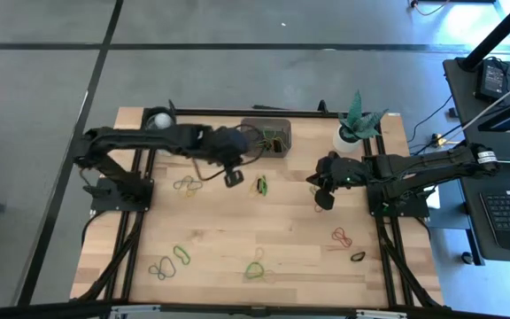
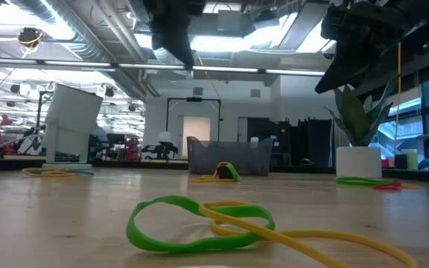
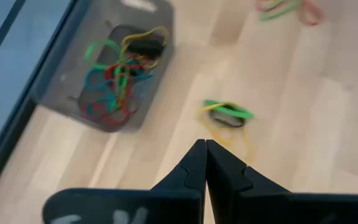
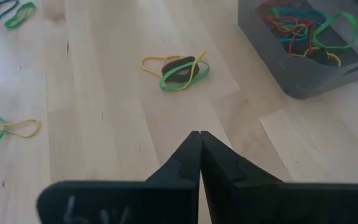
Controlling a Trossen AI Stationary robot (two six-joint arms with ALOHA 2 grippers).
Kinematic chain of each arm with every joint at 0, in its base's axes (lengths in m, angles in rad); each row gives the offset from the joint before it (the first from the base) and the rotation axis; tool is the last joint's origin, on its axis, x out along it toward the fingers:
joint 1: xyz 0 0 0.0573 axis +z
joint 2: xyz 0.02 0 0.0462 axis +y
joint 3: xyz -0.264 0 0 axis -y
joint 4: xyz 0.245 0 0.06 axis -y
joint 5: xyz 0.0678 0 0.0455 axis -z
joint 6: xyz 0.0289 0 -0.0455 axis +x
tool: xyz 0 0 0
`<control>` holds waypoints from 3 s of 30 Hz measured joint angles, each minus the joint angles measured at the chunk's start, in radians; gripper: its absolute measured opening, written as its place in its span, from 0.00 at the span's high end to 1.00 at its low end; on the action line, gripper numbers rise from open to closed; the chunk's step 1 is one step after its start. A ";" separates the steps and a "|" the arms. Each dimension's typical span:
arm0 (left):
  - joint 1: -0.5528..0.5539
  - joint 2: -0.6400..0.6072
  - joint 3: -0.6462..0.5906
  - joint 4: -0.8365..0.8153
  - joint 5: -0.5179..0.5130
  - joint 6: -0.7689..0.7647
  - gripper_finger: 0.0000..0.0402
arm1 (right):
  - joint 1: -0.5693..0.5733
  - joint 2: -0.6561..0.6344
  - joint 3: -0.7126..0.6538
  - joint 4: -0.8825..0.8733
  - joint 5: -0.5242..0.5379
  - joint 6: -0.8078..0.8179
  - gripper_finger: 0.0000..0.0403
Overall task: Pick and place rubber bands into bin
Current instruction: Put the yellow rubber band into the bin
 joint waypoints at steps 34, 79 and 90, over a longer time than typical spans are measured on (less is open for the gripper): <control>-0.088 -1.024 -0.940 0.352 0.085 0.074 0.99 | 0.000 0.108 0.224 0.050 0.200 0.313 1.00; -0.088 -1.175 -1.004 0.397 0.050 0.105 0.99 | -0.257 0.446 -0.053 -0.218 -0.004 1.000 0.40; -0.088 -1.175 -1.004 0.393 0.047 0.107 0.99 | -0.247 0.498 -0.048 -0.251 0.016 0.995 0.64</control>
